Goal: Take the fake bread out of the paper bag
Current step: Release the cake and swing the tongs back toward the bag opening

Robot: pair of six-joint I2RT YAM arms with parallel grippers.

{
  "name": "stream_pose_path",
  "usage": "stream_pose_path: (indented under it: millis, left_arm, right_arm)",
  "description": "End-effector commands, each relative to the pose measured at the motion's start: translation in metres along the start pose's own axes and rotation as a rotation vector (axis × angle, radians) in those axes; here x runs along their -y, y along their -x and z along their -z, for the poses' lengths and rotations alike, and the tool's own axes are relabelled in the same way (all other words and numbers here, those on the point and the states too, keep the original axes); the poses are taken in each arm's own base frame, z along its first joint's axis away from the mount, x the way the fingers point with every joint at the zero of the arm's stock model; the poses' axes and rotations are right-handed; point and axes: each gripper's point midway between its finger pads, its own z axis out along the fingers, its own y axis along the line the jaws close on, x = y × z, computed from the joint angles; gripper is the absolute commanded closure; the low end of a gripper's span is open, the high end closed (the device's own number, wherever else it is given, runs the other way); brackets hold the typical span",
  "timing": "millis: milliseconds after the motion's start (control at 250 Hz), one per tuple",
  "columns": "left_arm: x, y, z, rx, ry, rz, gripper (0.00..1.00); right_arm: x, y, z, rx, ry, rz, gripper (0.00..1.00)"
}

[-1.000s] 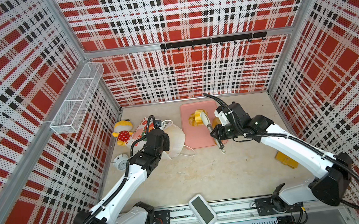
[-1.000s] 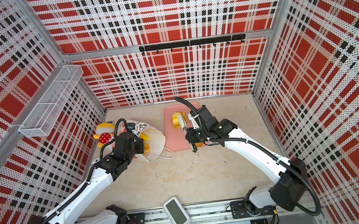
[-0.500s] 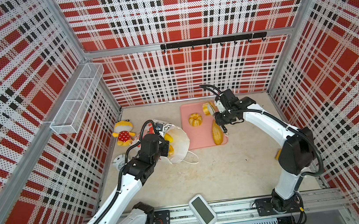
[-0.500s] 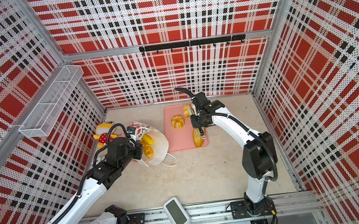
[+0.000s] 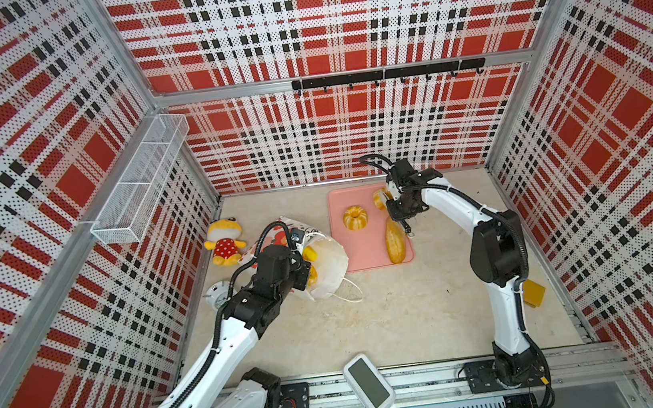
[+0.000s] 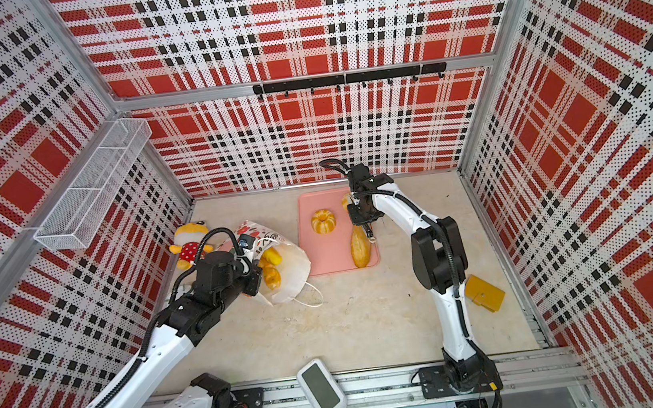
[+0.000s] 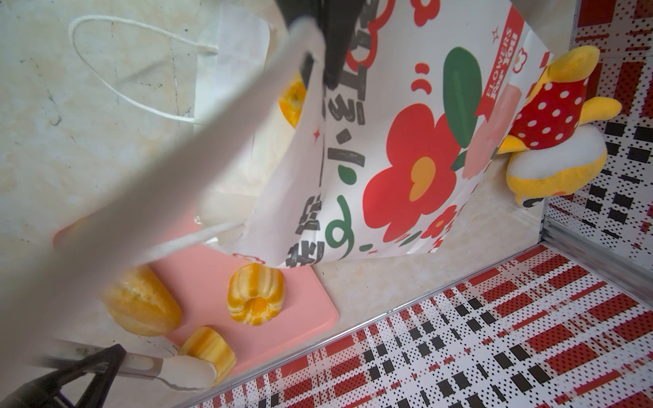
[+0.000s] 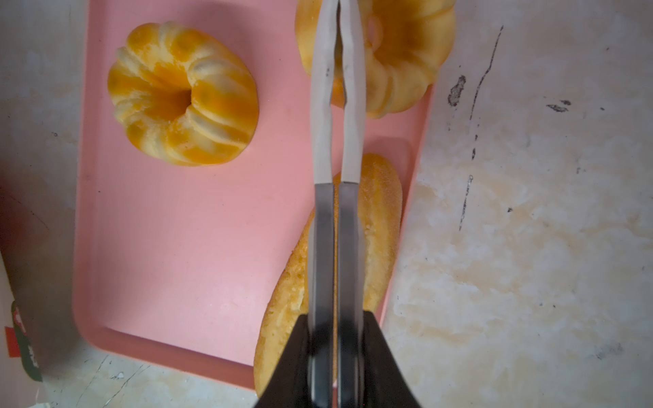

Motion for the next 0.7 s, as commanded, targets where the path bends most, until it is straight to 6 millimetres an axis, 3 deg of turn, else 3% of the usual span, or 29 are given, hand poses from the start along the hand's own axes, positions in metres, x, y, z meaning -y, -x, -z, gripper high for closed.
stream_pose_path:
  millis: [0,64,228,476,696]
  left_arm:
    - [0.008,-0.004,-0.005,-0.007,-0.031,-0.006,1.0]
    - [0.009,-0.005,-0.007,-0.011,-0.035,-0.005,1.0]
    - [0.009,-0.003,-0.007,-0.004,-0.034,-0.005,1.0]
    - [0.012,-0.007,-0.007,-0.001,-0.05,-0.001,1.0]
    - [0.013,-0.009,-0.007,-0.002,-0.052,0.001,1.0]
  right_arm:
    - [-0.007,0.016,0.011,0.053,0.027,0.022,0.89]
    - [-0.008,0.019,0.016,0.066,0.035,0.016,0.76]
    - [-0.008,0.022,0.025,0.081,0.037,0.012,0.62]
    - [-0.008,0.021,0.026,0.081,0.056,0.002,0.61]
    - [-0.013,0.026,0.049,0.126,0.091,-0.01,0.62]
